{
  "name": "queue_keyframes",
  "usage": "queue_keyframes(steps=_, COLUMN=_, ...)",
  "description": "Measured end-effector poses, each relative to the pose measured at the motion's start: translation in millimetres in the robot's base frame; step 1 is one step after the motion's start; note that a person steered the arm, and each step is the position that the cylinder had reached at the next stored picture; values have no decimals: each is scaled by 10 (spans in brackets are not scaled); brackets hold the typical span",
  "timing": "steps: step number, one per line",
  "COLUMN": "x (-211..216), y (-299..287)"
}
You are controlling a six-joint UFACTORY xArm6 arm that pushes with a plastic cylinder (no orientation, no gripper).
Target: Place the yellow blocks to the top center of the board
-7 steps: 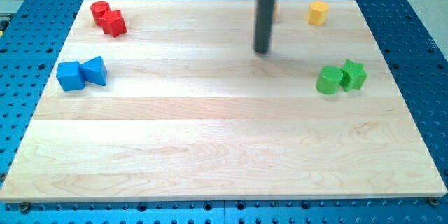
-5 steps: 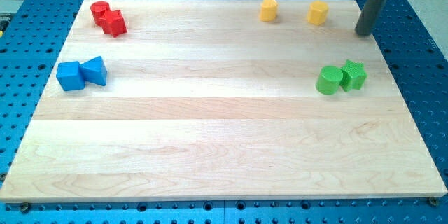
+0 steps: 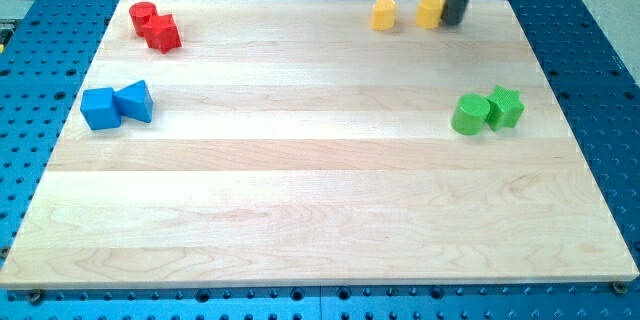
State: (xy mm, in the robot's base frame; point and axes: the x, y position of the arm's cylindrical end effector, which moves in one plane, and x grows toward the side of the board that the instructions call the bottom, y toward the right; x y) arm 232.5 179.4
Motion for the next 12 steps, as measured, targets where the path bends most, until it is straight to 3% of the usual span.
queue_keyframes(steps=1, x=0, y=-752)
queue_keyframes(steps=2, x=118, y=-832)
queue_keyframes(steps=3, x=-48, y=-130)
queue_keyframes(steps=4, x=-407, y=-155)
queue_keyframes(steps=6, x=-396, y=-906)
queue_keyframes(steps=7, x=-219, y=-1407)
queue_keyframes(steps=10, x=872, y=-702)
queue_keyframes(steps=11, x=973, y=-832)
queue_keyframes(steps=12, x=376, y=-1363)
